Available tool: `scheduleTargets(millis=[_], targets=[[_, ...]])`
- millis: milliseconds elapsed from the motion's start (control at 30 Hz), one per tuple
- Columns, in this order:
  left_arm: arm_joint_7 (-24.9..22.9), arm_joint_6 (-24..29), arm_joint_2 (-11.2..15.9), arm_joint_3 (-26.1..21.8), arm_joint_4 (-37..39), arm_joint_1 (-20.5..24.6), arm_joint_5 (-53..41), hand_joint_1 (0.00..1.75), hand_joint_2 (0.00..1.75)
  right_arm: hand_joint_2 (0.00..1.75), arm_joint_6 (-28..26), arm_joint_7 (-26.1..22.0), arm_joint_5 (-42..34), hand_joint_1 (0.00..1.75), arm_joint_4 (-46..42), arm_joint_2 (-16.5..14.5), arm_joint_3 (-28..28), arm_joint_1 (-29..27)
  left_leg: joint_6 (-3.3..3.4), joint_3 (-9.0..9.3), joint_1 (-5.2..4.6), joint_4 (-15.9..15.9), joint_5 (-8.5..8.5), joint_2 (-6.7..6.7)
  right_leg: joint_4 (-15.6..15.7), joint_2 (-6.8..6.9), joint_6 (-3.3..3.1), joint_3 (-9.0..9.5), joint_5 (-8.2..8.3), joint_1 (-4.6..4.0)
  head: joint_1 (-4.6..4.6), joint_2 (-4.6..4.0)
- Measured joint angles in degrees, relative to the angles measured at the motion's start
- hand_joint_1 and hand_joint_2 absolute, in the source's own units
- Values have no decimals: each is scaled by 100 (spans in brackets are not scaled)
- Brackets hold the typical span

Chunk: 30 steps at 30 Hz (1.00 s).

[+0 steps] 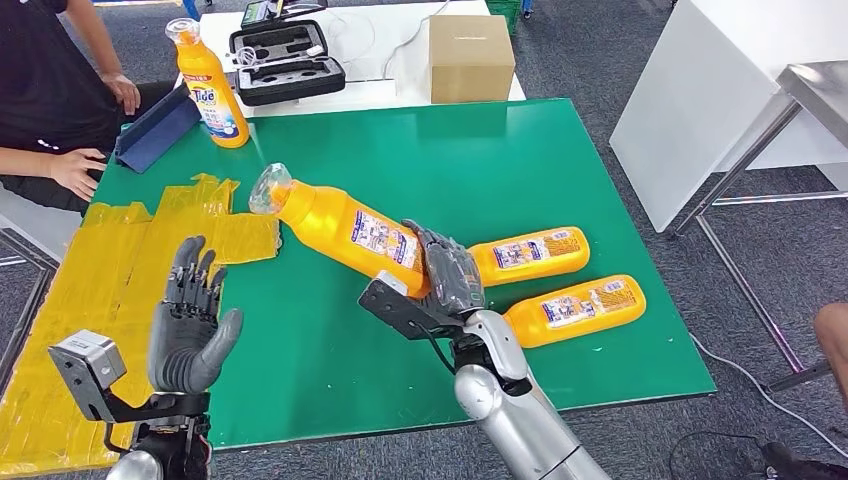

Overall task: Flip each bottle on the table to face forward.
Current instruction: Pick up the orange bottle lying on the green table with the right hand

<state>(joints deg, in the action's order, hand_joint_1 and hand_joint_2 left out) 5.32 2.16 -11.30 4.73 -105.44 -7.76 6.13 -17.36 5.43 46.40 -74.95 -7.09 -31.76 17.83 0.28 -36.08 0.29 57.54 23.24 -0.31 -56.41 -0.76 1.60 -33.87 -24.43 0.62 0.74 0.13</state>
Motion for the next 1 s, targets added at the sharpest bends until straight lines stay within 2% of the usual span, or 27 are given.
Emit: scheduleTargets(millis=[167,333,433,633,1000], targets=[[-92,-220,3,52,7,-28,232,0,175,175,-17,-8,31,169,-67,23,-15,-10,0,-1,0,0,0,-1,0,0,0,0,0,0,1,0],[-238,-924,43,249,26,-73,775,0,175,175,-1,-28,97,168,-69,27,-192,-4,0,-3,0,0,1,0,0,0,0,-2,0,0,1,0],[-281,-1170,68,396,36,-83,994,0,175,175,60,-46,202,170,-66,34,-394,25,0,-3,0,0,1,0,0,0,0,-2,-1,0,1,0],[-363,-1196,77,482,122,27,1301,0,175,175,320,71,465,175,12,-47,-678,236,0,-2,0,-1,0,0,0,0,0,-1,0,-1,1,0],[-377,-1163,81,338,344,135,1652,0,175,175,381,27,454,175,251,-157,-1086,446,0,-4,0,0,0,0,-1,0,0,-5,0,0,1,0]])
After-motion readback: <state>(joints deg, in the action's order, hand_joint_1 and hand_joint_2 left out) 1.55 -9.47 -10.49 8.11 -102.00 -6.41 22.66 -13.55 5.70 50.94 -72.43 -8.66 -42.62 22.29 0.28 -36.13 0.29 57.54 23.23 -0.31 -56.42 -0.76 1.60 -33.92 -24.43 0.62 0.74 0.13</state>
